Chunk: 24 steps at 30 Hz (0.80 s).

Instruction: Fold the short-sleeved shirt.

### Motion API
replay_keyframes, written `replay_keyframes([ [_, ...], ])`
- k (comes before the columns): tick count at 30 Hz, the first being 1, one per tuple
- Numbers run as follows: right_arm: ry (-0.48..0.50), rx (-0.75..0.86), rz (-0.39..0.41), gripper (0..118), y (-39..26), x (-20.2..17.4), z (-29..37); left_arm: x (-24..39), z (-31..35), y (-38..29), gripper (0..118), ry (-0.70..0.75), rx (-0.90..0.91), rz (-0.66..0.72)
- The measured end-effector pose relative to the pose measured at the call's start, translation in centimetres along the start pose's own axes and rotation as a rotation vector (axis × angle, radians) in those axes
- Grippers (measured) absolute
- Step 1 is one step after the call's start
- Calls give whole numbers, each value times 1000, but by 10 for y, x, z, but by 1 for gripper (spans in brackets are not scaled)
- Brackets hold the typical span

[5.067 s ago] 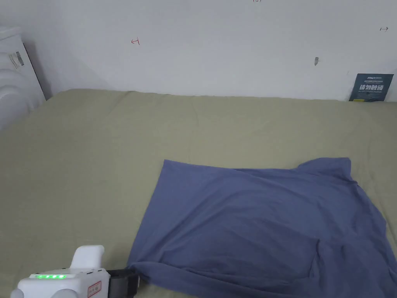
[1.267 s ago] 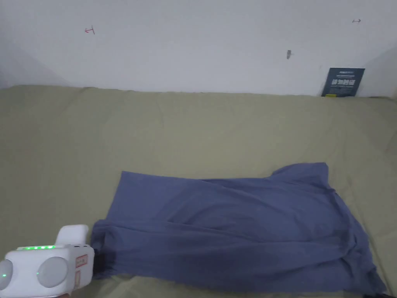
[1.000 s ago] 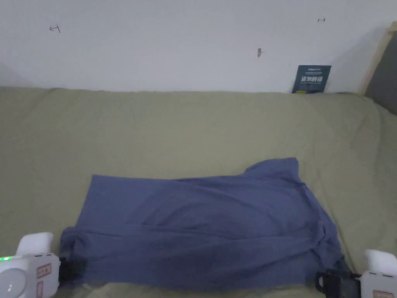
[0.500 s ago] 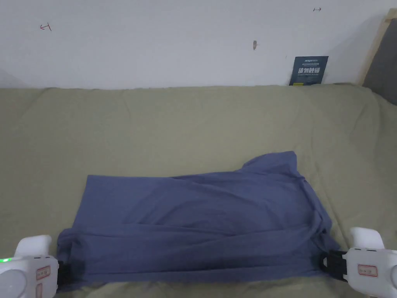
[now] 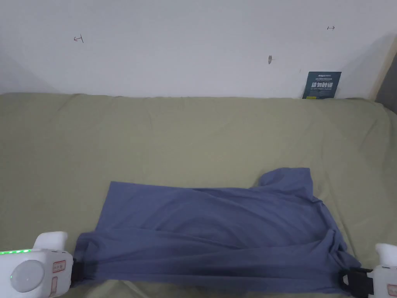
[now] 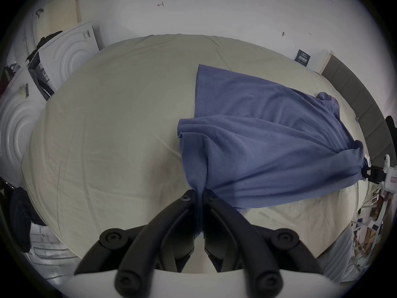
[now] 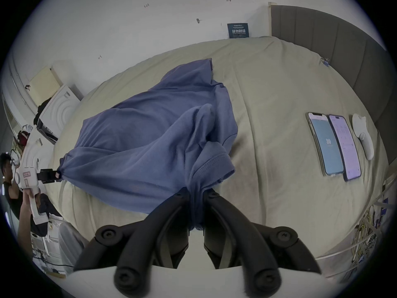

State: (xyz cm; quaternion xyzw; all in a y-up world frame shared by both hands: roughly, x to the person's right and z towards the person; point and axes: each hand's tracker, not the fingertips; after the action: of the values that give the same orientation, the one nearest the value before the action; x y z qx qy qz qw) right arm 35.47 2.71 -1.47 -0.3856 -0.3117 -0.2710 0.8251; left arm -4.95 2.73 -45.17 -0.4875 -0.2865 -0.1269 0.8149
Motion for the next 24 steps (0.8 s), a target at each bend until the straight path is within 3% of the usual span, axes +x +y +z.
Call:
replay_keyframes([
  [14,-16,-97,-26,14,-60,17,22,-19,38,-83,5,-12,-46,54],
  [15,-28,-109,-21,15,-56,20,14,-19,38,-83,5,-16,-44,57],
  [16,-29,-111,-25,24,-54,20,13,-20,37,-82,6,-16,-43,60],
  [17,-31,-114,-26,47,-51,19,13,-19,37,-80,21,-23,-28,77],
  [18,-82,-110,-27,89,-49,18,15,-22,39,-78,80,-53,-15,91],
  [19,-131,-100,-12,112,-48,13,18,-24,42,-77,116,-38,-4,90],
  [20,-112,-95,0,118,-47,14,22,-24,43,-73,118,-1,-4,79],
  [24,-99,-42,-8,118,-32,17,47,-22,64,-58,117,6,56,-10],
])
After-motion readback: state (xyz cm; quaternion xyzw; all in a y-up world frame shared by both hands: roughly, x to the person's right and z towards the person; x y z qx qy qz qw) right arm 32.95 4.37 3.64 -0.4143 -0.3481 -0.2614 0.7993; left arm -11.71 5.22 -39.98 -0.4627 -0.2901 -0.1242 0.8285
